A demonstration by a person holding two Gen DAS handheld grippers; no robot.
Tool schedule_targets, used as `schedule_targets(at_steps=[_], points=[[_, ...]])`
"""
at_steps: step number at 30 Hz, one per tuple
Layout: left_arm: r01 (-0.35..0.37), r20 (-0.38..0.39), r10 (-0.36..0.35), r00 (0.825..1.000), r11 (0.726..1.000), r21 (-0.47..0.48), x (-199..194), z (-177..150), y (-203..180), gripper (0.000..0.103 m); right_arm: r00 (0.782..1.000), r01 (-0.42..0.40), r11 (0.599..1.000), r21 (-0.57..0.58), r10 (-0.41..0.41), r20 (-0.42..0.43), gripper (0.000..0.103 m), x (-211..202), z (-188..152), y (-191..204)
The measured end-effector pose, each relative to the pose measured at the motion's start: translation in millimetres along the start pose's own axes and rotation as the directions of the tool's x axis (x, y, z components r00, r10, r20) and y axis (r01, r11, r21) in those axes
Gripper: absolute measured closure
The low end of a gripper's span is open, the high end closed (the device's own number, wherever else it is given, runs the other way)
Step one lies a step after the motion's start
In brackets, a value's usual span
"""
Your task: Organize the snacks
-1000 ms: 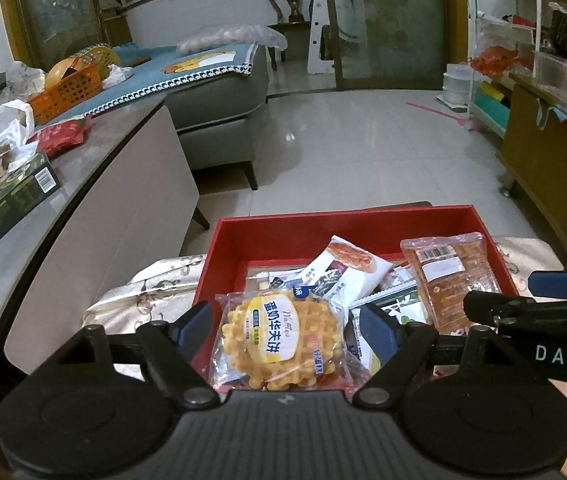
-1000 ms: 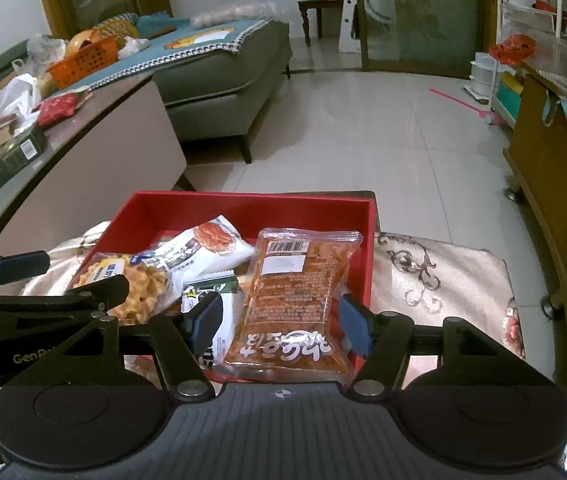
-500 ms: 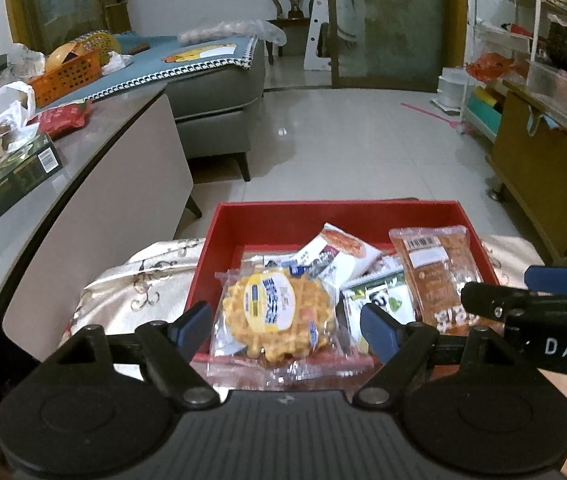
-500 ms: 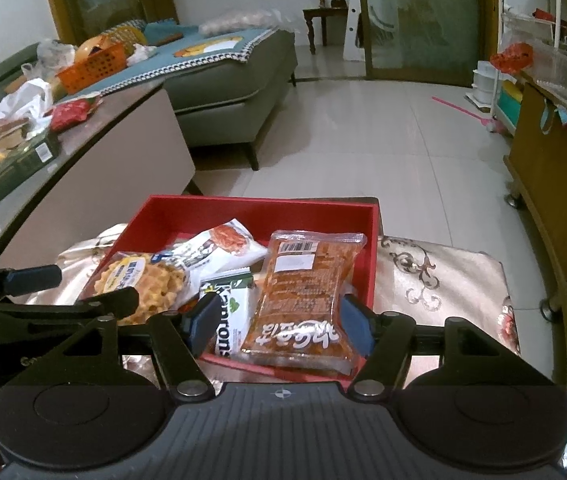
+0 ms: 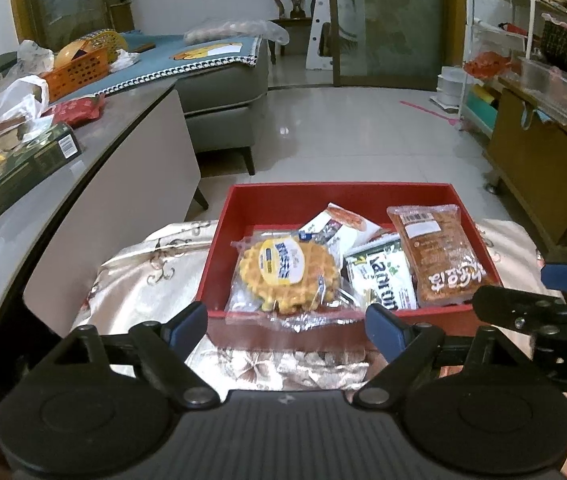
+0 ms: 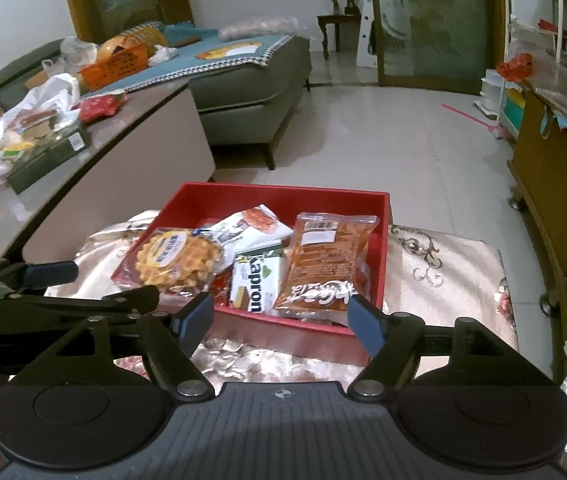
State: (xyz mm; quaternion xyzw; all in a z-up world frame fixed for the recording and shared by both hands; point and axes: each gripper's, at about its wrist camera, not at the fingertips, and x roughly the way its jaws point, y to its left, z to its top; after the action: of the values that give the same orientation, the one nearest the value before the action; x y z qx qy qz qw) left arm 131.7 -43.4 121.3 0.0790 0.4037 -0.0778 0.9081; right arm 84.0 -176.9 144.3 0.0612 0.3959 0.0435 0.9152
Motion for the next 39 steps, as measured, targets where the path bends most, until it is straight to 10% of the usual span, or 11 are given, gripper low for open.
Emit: schedule_targets(at_steps=[39], points=[[0.027,-0.026,-0.027,0.999,0.999,-0.017,-42.2,-49.5,-2.0,0.021,1.000,-0.020,1.000,0.008,0.020,-0.017,0.020,-45.2,-43.9,13.8]])
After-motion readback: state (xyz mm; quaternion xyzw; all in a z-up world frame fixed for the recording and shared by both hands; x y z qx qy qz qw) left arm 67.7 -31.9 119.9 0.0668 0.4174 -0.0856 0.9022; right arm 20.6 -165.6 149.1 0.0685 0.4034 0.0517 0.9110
